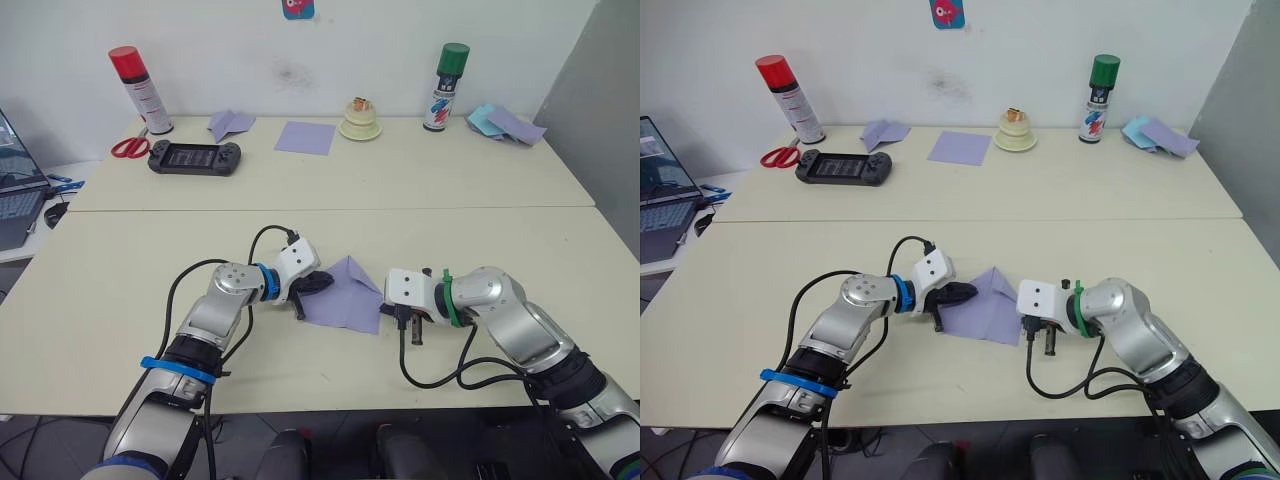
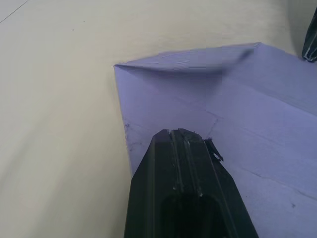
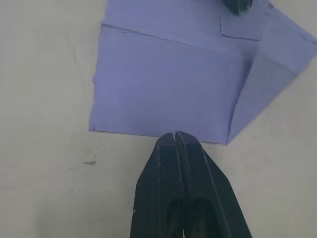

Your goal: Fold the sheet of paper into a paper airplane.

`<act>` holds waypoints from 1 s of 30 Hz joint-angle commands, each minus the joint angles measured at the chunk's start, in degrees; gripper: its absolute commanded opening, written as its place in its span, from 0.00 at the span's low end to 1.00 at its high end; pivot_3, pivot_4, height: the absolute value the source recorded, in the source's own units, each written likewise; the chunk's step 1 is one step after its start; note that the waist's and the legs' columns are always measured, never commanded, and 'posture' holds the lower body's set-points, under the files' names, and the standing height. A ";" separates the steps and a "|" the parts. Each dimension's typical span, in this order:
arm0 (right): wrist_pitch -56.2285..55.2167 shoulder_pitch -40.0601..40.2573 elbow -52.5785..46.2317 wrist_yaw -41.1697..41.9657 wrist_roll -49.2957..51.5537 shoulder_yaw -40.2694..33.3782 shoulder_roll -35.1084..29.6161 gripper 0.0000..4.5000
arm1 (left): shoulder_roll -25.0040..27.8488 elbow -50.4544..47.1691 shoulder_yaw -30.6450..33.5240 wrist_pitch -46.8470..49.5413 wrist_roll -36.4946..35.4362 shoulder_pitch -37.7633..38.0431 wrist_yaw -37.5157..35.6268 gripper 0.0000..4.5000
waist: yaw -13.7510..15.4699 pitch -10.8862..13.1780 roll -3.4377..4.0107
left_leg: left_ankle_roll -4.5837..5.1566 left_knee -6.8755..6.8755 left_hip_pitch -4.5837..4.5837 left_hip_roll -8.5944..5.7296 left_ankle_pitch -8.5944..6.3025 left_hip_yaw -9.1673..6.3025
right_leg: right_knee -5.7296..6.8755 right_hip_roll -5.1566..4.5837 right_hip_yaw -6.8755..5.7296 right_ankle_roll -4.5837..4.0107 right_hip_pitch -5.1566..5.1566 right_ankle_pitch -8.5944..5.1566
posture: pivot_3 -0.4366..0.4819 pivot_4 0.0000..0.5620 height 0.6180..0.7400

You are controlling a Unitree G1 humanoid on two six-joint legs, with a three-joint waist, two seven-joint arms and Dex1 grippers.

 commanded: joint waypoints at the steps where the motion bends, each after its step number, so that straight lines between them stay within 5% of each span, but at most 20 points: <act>1: 0.59 -1.77 -1.17 -0.48 1.03 -0.41 1.19 0.00 | 0.00 1.77 -2.70 1.82 1.95 2.32 -0.54 0.01 | 0.00 0.00 0.00 | 0.00 0.00 -0.01 0.00 0.00 0.00 | 0.00 0.00 0.00 -0.01 0.00 0.01 | 0.48 0.27 1.00; 11: 1.40 -2.89 -1.75 -1.41 1.97 -1.24 2.60 0.00 | -0.46 1.62 -1.98 2.96 1.14 2.48 -0.21 0.01 | 0.13 0.00 0.00 | 0.00 -0.01 -0.02 -0.02 0.00 -0.01 | 0.00 -0.01 0.00 -0.03 -0.02 0.02 | 0.48 0.27 1.00; 19: 6.20 4.00 -13.45 1.16 9.48 -4.63 -1.92 0.00 | -0.06 1.39 -1.71 3.18 1.05 2.47 -0.29 0.01 | 0.35 0.00 0.00 | 0.00 -0.01 -0.06 -0.02 0.00 -0.04 | -0.02 -0.02 -0.03 -0.02 -0.02 0.01 | 0.48 0.27 1.00; 30: 10.50 12.24 -18.69 -10.59 7.25 -0.73 1.35 0.00 | -0.35 1.15 -1.22 4.33 0.34 2.14 -0.44 0.01 | 0.33 -0.01 -0.01 | 0.00 0.02 -0.03 -0.01 0.00 -0.01 | 0.00 -0.01 0.00 0.11 -0.01 -0.06 | 0.48 0.27 1.00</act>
